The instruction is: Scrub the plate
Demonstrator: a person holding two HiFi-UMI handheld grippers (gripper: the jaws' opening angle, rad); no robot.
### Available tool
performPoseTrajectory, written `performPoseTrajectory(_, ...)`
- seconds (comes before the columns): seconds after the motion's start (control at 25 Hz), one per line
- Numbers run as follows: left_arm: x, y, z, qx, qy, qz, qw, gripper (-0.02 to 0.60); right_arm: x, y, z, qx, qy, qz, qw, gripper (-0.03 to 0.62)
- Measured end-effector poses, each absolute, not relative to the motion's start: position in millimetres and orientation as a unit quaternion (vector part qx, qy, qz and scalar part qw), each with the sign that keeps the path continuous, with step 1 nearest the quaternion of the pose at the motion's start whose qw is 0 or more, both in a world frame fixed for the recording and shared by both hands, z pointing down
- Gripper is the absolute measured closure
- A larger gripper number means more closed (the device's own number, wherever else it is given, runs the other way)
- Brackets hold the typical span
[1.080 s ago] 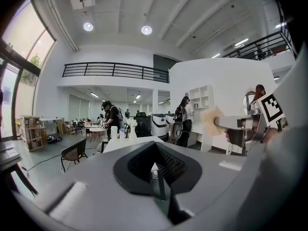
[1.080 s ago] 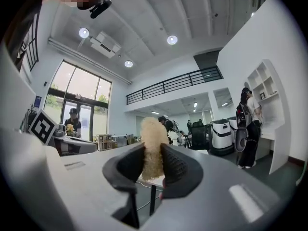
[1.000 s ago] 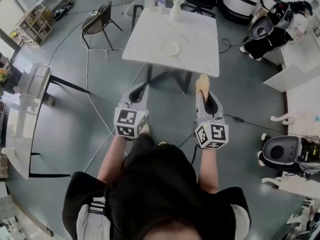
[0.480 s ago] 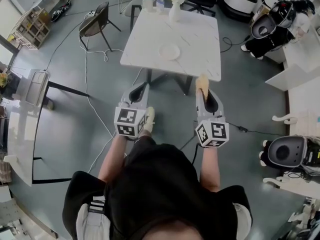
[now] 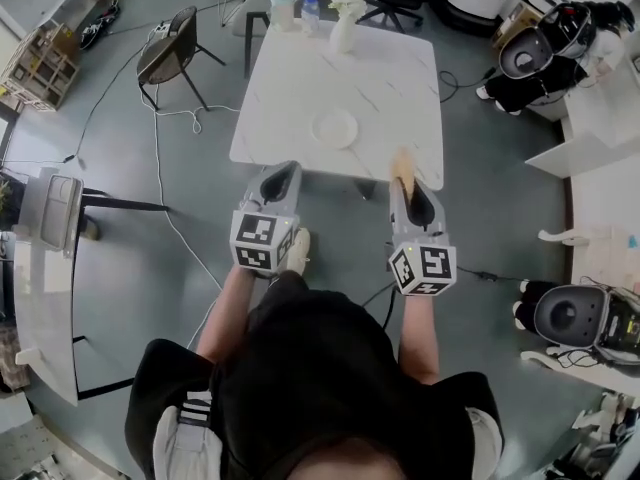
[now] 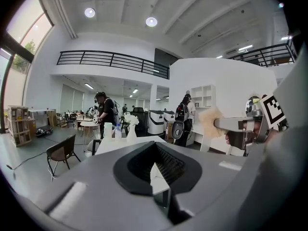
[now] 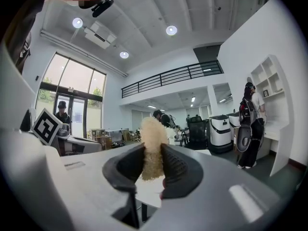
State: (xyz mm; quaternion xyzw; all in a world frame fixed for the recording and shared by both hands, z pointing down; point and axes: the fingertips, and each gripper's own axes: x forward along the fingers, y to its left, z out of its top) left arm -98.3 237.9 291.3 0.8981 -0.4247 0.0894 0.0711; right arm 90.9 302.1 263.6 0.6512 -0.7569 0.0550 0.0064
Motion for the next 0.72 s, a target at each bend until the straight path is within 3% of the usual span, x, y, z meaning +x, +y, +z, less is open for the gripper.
performPoseTrajectory(0.72,-110.7,52.8,327.9,0.913,-0.374,0.119,0.111,0.575,55.2,115.4,281.3,0.664,-0.743,0.076,0.043,0.502)
